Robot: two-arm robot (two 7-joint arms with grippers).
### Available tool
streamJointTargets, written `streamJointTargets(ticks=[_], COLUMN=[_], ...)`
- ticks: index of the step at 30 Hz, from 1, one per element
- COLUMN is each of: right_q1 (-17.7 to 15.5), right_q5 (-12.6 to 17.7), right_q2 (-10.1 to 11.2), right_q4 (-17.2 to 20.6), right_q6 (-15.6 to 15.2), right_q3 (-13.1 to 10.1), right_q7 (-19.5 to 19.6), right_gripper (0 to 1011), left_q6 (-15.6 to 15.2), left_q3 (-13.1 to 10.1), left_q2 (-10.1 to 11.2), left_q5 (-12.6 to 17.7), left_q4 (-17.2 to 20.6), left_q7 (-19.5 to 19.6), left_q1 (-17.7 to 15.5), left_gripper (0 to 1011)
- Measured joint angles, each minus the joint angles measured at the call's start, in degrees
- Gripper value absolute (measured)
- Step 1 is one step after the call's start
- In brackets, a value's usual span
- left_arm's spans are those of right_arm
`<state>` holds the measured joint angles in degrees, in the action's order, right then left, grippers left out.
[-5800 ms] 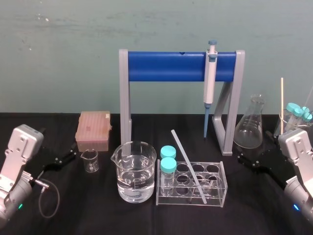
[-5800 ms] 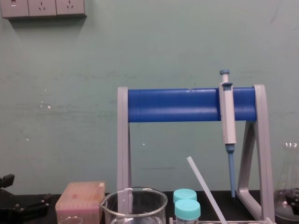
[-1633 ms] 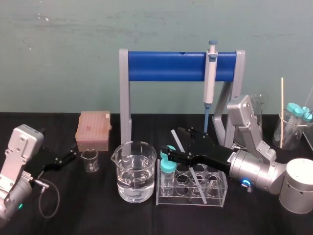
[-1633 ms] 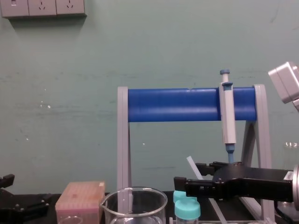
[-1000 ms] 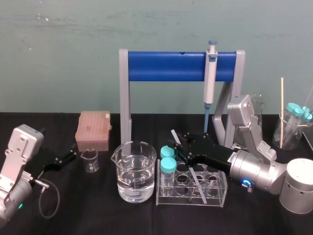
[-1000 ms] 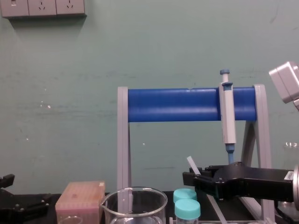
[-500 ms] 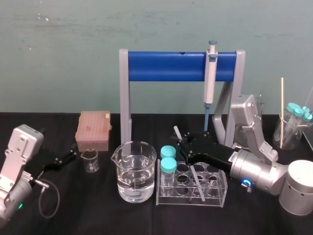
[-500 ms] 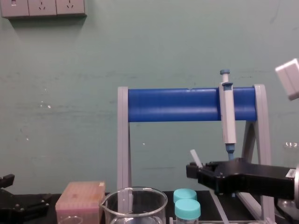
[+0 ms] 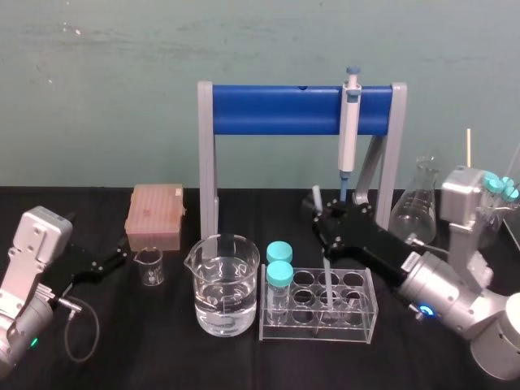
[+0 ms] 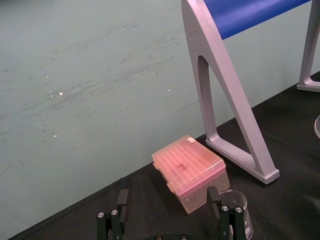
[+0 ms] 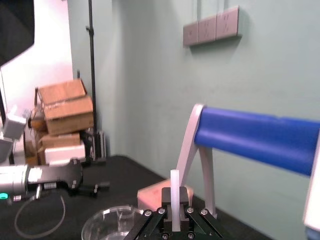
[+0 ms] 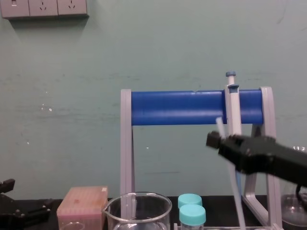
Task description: Pick up the stirring rod with one hand, then place it down.
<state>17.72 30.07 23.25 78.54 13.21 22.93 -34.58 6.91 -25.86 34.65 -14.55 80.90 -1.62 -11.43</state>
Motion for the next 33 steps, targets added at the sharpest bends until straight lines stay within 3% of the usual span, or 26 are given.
streamJointTargets(ticks=[7,15,33], right_q1=[-1.18,0.03,-0.36], right_q5=[1.58,3.66,3.63], right_q2=[0.32,0.09,0.82], right_q4=[4.49,7.98,10.33], right_q6=[1.53,2.24,2.53], right_q3=[-3.08,-5.93,-6.64], right_q7=[0.36,0.72,0.64], right_gripper=[73,73,73], left_q6=[0.0,0.0,0.0], left_q3=[0.0,0.0,0.0], left_q2=[0.0,0.0,0.0], left_q5=[0.0,0.0,0.0], left_q4=[0.0,0.0,0.0], left_q7=[0.0,0.0,0.0], left_q1=[0.0,0.0,0.0], left_gripper=[1000,1000,1000])
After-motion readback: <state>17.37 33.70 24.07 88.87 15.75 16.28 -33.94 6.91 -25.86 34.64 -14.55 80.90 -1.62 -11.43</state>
